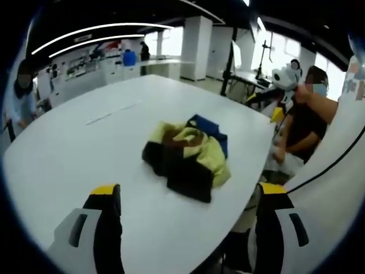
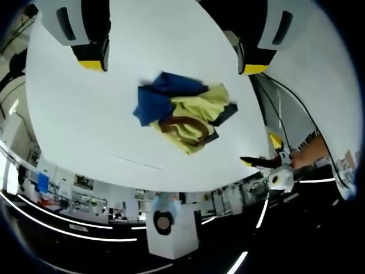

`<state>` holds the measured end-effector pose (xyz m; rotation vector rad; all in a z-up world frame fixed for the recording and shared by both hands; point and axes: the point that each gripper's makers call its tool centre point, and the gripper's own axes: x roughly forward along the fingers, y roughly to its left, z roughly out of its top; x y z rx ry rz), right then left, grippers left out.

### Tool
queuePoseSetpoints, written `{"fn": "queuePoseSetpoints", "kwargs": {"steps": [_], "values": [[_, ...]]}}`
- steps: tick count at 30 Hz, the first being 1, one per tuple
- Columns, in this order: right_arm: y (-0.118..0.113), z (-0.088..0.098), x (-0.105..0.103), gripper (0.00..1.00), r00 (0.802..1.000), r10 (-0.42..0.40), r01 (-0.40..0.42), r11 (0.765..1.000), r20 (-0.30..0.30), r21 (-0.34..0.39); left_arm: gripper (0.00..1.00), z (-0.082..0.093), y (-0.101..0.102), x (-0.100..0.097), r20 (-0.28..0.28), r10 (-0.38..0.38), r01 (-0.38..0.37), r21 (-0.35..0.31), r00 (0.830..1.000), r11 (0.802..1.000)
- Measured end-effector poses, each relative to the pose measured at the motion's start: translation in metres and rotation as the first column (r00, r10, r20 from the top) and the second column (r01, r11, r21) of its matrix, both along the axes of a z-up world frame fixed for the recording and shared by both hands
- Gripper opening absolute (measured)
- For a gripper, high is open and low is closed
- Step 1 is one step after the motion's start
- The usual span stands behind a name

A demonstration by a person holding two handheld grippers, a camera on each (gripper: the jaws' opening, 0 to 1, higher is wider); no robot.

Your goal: Fold the garment on the visible template until the final outline fits inside the template.

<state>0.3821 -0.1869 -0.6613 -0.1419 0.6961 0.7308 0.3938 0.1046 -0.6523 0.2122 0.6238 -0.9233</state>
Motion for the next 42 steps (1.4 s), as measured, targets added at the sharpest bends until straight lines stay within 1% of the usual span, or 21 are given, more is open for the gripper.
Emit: {"fn": "queuePoseSetpoints", "kwargs": {"steps": [9,21,26,35,42], "values": [[0.007,-0.001,0.009,0.88,1.0,0.01,-0.01,1.0,0.006,0.006,0.9,-0.003,0.004,0.004,-0.006,0.013,-0.013,-0.008,1.0,1.0],[0.012,0.001,0.02,0.82,1.0,0.018,-0.019,1.0,0.018,0.022,0.82,-0.006,0.0,0.012,-0.013,0.015,-0.015,-0.021,1.0,1.0],[0.013,-0.002,0.023,0.8,1.0,0.025,-0.025,0.999,0.013,0.023,0.8,-0.009,-0.003,0.013,-0.024,0.013,-0.014,-0.023,1.0,1.0],[0.014,-0.004,0.026,0.73,0.999,0.037,-0.037,0.999,0.015,0.026,0.74,-0.013,-0.008,0.017,-0.027,0.013,-0.014,-0.034,1.0,0.999],[0.018,-0.01,0.033,0.67,0.998,0.053,-0.053,0.998,0.016,0.026,0.68,-0.018,-0.015,0.023,-0.036,0.002,-0.003,-0.038,0.999,0.999]]}}
